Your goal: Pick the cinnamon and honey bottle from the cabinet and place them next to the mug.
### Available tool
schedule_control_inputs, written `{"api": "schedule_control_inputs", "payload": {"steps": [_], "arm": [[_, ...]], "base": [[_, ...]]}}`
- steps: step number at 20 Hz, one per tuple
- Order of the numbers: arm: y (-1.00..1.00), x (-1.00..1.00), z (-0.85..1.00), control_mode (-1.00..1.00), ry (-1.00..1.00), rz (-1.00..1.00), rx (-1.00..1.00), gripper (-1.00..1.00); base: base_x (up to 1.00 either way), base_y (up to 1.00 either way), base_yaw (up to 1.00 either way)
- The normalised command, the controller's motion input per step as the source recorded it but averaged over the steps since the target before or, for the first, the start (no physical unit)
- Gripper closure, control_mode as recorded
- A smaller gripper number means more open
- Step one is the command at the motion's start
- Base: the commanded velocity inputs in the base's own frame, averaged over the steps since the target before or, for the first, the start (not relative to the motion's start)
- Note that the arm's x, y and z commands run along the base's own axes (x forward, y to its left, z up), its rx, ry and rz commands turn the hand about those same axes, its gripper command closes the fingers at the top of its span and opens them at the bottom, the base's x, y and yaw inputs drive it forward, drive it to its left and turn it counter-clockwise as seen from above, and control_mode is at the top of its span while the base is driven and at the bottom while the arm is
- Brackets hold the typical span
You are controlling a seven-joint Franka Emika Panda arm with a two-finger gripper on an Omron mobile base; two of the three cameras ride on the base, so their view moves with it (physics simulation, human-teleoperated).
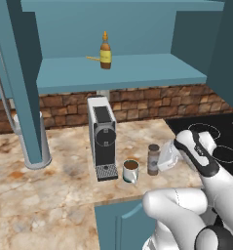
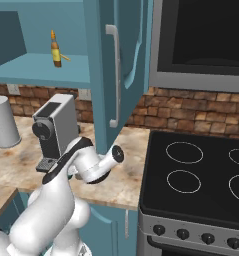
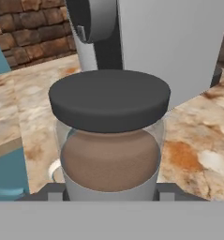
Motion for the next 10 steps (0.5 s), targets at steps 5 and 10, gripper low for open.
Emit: {"api": "schedule_control_inputs", "payload": {"steps": [5, 10], "arm": [[0.02, 0.0, -0.43, -1.0, -0.01, 0.0, 0.0, 1.0], [0.04, 0.0, -0.4, -1.0, -0.05, 0.0, 0.0, 1.0]], "base": [[0.0, 0.0, 0.0], [0.0, 0.0, 0.0]]}}
